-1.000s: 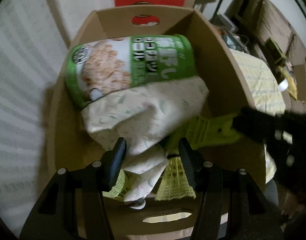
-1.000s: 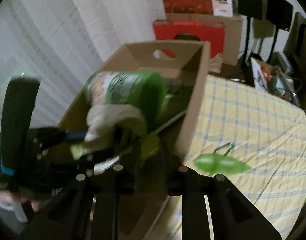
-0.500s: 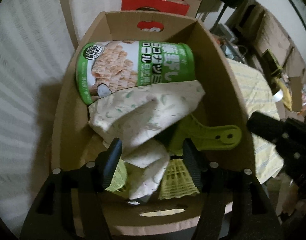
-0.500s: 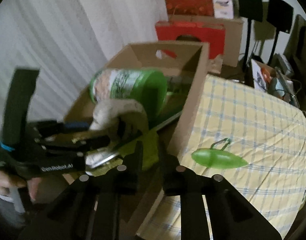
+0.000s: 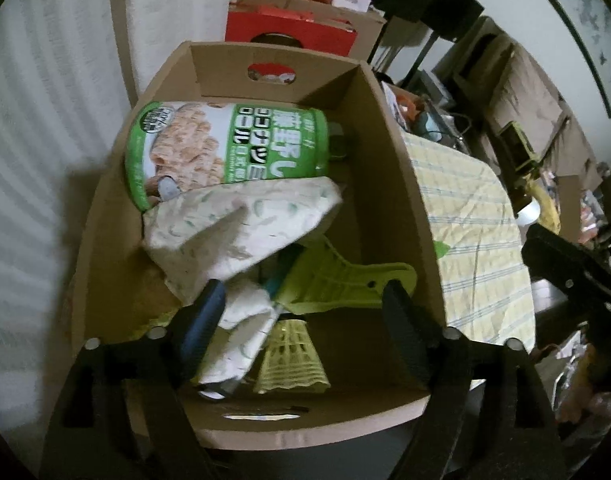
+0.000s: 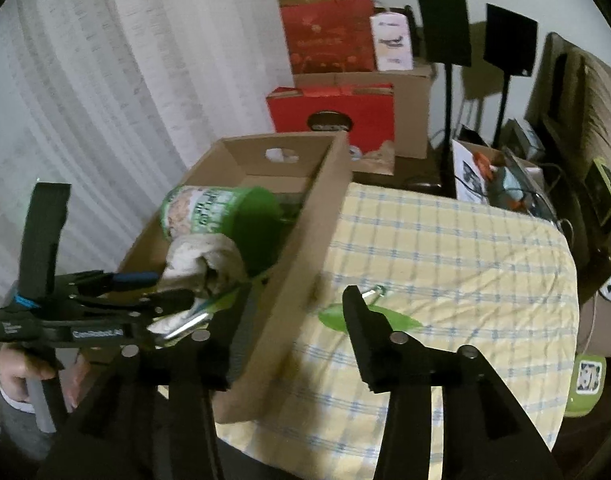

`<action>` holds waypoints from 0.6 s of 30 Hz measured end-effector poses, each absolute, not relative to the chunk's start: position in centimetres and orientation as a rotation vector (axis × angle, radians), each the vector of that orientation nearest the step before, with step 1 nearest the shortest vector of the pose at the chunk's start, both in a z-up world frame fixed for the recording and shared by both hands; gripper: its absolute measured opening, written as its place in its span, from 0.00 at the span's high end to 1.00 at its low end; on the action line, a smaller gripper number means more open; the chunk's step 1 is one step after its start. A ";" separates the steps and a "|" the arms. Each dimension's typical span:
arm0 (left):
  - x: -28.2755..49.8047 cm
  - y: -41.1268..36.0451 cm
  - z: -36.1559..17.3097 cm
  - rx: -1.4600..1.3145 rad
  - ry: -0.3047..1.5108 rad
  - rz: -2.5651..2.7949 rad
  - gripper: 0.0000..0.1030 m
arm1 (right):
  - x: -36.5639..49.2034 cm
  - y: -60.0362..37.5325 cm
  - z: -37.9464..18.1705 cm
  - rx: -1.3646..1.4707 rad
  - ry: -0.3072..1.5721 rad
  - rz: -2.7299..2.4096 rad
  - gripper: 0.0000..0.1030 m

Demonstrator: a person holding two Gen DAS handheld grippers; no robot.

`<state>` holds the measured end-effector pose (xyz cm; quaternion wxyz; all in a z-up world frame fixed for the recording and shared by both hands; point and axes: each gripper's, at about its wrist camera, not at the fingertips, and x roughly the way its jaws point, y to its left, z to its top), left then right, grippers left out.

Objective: Organize objects
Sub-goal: 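Lower the right gripper onto the green leaf-shaped piece and close on it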

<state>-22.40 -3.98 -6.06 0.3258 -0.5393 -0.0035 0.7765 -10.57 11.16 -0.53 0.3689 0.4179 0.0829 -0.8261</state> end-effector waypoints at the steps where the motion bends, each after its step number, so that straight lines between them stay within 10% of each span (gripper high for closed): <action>1: -22.2 -3.8 -6.0 -1.405 -0.024 2.028 0.17 | -10.7 11.5 -0.8 1.078 0.210 -2.126 0.47; 18: -19.3 -0.1 -3.1 -1.286 -0.031 2.010 0.00 | -14.4 16.5 -4.0 1.171 0.224 -2.216 0.20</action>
